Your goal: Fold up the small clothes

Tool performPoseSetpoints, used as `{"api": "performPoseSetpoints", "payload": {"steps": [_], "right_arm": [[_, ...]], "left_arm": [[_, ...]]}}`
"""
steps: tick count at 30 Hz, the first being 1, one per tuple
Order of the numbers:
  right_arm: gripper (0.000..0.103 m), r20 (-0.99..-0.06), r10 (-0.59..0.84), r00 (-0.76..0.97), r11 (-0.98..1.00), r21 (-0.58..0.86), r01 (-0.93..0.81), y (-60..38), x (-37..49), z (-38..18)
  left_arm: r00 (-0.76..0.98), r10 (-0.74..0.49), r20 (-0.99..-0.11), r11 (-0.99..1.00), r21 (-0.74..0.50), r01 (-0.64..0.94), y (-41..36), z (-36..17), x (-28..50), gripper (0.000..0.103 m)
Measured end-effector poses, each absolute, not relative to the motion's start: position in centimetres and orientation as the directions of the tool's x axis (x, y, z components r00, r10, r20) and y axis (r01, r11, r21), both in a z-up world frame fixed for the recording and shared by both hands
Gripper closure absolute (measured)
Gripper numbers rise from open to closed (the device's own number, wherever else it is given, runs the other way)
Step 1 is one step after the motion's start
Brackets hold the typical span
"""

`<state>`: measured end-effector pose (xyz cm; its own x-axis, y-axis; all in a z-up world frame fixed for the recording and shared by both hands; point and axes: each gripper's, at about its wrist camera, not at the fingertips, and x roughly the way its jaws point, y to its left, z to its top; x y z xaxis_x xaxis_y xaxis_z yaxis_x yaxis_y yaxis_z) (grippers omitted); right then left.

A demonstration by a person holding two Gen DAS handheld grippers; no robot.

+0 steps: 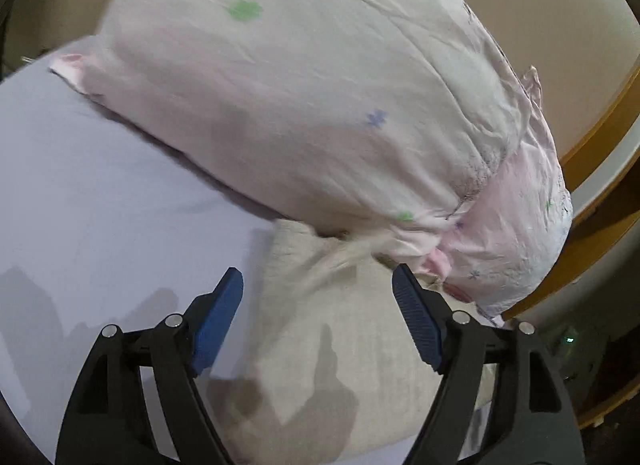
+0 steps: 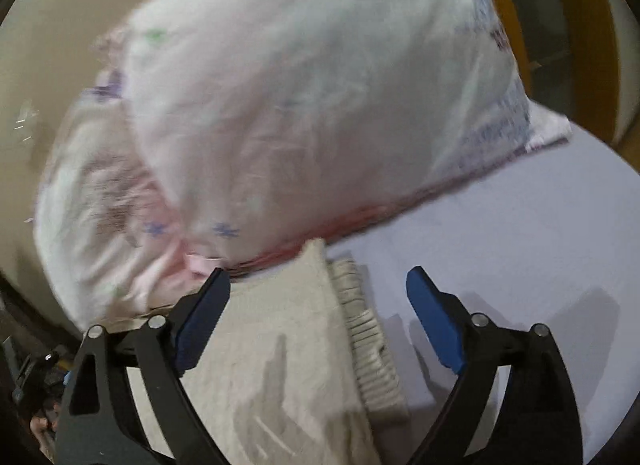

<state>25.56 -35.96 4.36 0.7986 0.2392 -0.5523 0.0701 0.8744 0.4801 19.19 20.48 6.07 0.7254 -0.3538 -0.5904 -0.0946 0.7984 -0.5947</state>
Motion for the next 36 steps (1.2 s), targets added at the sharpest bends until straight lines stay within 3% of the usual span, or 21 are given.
{"api": "performPoseSetpoints", "payload": {"steps": [4,7,11,13,16,18,22,25,27,30,32,34,35,36], "right_arm": [[0.013,-0.534,0.319,0.783,0.857,0.515,0.003,-35.7,24.5,4.6],[0.013,-0.548,0.349,0.760,0.855,0.517,-0.020,-34.5,25.1,4.0],[0.013,-0.546,0.368,0.753,0.857,0.512,-0.047,-34.3,23.8,3.8],[0.013,-0.541,0.373,0.754,0.856,0.514,-0.055,-34.2,23.5,3.7],[0.013,-0.535,0.375,0.757,0.851,0.522,-0.053,-35.2,22.9,3.7],[0.013,-0.528,0.365,0.767,0.851,0.522,-0.045,-36.1,22.4,3.8],[0.013,-0.499,0.297,0.814,0.858,0.514,0.002,-38.8,20.8,4.3],[0.013,-0.491,0.270,0.828,0.842,0.538,0.045,-40.6,20.3,4.1],[0.013,-0.500,0.248,0.830,0.840,0.538,0.073,-41.3,20.2,3.8],[0.013,-0.555,0.233,0.798,0.849,0.517,0.111,-42.5,20.5,3.3],[0.012,-0.568,0.268,0.778,0.840,0.533,0.100,-43.5,20.5,3.2],[0.007,-0.567,0.333,0.753,0.817,0.573,0.070,-44.3,21.1,3.0],[0.006,-0.567,0.382,0.729,0.795,0.604,0.053,-44.3,21.6,2.7],[0.006,-0.570,0.428,0.701,0.775,0.630,0.039,-44.2,22.1,2.2]], "left_arm": [[0.603,-0.427,-0.674,0.793,-0.599,-0.108,19.7,3.3,20.2,0.027],[0.530,-0.447,-0.720,0.807,-0.580,-0.107,18.0,1.2,20.9,0.033],[0.566,-0.428,-0.704,0.799,-0.588,-0.126,17.0,0.4,21.4,0.050],[0.564,-0.447,-0.694,0.769,-0.620,-0.153,16.7,-0.3,21.7,0.074],[0.580,-0.548,-0.603,0.642,-0.748,-0.171,17.0,-0.5,21.2,0.085],[0.614,-0.634,-0.471,0.526,-0.844,-0.104,16.4,1.5,20.9,0.087],[0.598,-0.745,-0.295,0.433,-0.896,0.098,9.6,6.9,22.1,0.087],[0.497,-0.850,-0.174,0.307,-0.931,0.200,0.7,7.8,24.7,0.086],[0.353,-0.928,-0.119,0.184,-0.970,0.158,-6.0,5.4,27.4,0.077],[0.175,-0.984,-0.034,0.037,-0.999,0.013,-11.2,1.6,29.0,0.077],[0.190,-0.981,-0.043,0.065,-0.992,0.111,-10.3,2.9,28.4,0.077],[0.288,-0.951,-0.108,0.185,-0.949,0.254,-6.7,5.3,27.2,0.066],[0.349,-0.923,-0.164,0.268,-0.923,0.276,-4.7,6.0,26.5,0.047],[0.435,-0.863,-0.258,0.402,-0.872,0.279,-2.6,6.7,25.8,0.034]]}}
